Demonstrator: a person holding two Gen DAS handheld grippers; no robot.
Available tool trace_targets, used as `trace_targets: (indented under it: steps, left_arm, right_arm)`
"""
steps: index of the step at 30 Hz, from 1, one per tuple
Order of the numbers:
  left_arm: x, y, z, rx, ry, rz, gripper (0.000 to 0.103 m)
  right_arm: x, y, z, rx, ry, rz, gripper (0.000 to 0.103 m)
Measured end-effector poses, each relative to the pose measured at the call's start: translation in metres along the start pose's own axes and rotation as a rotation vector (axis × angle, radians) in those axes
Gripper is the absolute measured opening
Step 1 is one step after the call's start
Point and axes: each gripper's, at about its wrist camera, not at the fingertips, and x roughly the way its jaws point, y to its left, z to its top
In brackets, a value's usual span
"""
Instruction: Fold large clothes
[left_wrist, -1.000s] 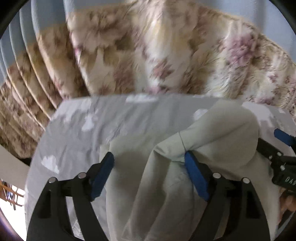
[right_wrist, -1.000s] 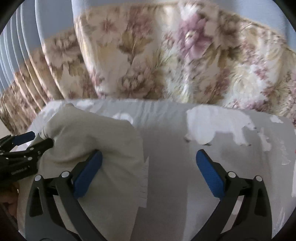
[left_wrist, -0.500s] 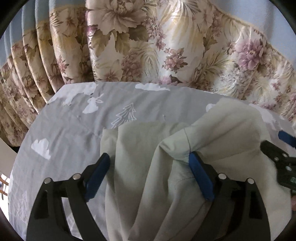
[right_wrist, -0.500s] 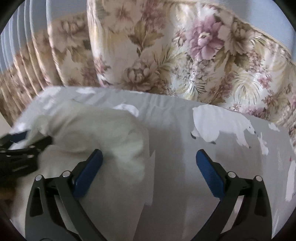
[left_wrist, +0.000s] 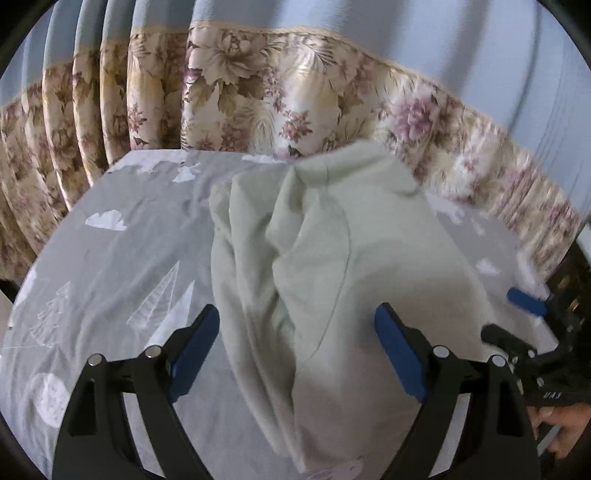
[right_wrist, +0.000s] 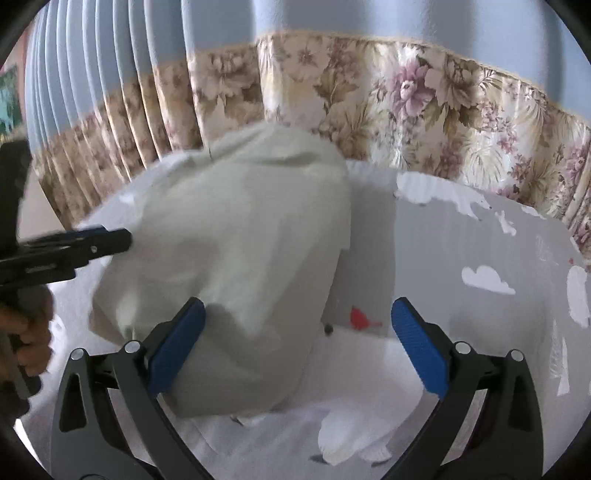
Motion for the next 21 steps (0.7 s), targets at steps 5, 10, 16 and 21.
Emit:
trace_targets:
  steps: [5, 10, 16, 21]
  left_arm:
    - [0.013, 0.003, -0.018, -0.027, 0.070, 0.059, 0.088]
    - [0.017, -0.001, -0.029, 0.016, 0.047, 0.123, 0.094]
    - [0.001, 0.006, -0.030, 0.010, 0.007, 0.090, 0.094]
    - [-0.024, 0.009, -0.017, 0.013, -0.044, 0.094, 0.094]
  right_arm:
    - [0.009, 0.006, -0.014, 0.018, 0.022, -0.042, 0.100]
    - [0.011, 0.015, -0.023, -0.026, 0.001, -0.094, 0.100]
    - [-0.009, 0.021, -0.015, -0.063, -0.005, -0.116, 0.100]
    - [-0.033, 0.020, -0.004, -0.069, -0.046, -0.098, 0.100]
